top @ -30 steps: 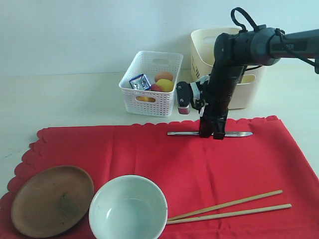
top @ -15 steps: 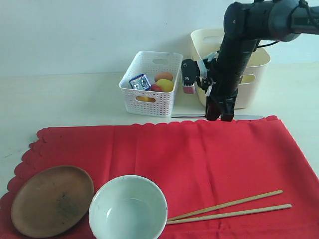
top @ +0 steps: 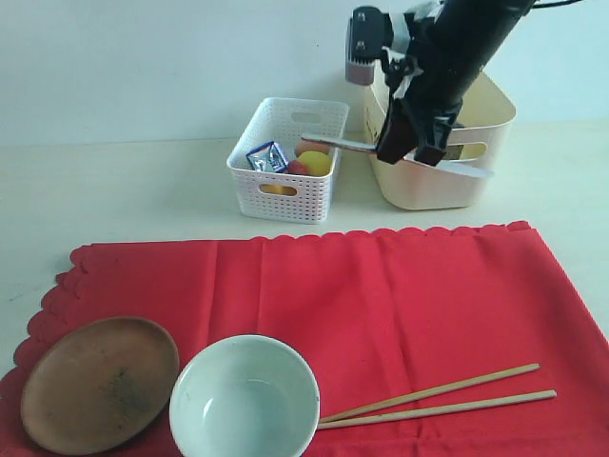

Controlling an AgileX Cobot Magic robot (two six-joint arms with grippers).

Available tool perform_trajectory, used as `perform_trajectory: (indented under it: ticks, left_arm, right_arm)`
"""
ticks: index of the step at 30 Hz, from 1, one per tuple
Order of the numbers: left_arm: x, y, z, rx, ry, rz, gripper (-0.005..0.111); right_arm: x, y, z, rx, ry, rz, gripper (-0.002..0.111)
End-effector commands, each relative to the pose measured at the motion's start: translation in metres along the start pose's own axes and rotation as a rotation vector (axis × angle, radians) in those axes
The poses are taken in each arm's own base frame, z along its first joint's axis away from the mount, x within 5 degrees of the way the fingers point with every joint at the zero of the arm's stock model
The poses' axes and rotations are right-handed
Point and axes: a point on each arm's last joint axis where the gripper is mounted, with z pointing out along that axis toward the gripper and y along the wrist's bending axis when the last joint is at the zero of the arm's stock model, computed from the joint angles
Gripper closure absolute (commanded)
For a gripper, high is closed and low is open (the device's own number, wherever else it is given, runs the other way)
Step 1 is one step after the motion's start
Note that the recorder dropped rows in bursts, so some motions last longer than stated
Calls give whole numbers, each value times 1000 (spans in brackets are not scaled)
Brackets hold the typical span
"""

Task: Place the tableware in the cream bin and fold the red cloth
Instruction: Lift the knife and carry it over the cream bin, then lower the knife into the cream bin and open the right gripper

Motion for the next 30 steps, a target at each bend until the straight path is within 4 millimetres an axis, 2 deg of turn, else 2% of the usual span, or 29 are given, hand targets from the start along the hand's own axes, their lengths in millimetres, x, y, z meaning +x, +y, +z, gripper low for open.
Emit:
perform_trajectory:
  ticks: [1, 6, 12, 16, 21, 30]
  left_arm:
    - [-1, 0, 0, -3, -16, -5, 107]
    - [-1, 0, 0, -3, -16, -5, 107]
    - [-1, 0, 0, -3, -16, -5, 107]
    - [-1, 0, 0, -3, -16, -5, 107]
    - [-1, 0, 0, -3, -16, -5, 107]
    - [-1, 0, 0, -3, -16, -5, 107]
  right_arm:
    - [-13, 0, -32, 119, -116, 0, 108]
    - [-11, -15, -54, 232, -301, 85, 108]
    - [15, -43, -69, 334, -491, 236, 108]
    - [36, -62, -71, 382, -601, 316, 108]
    - [69, -88, -52, 426, -695, 422, 108]
    - [120, -125, 9, 479, -910, 632, 108]
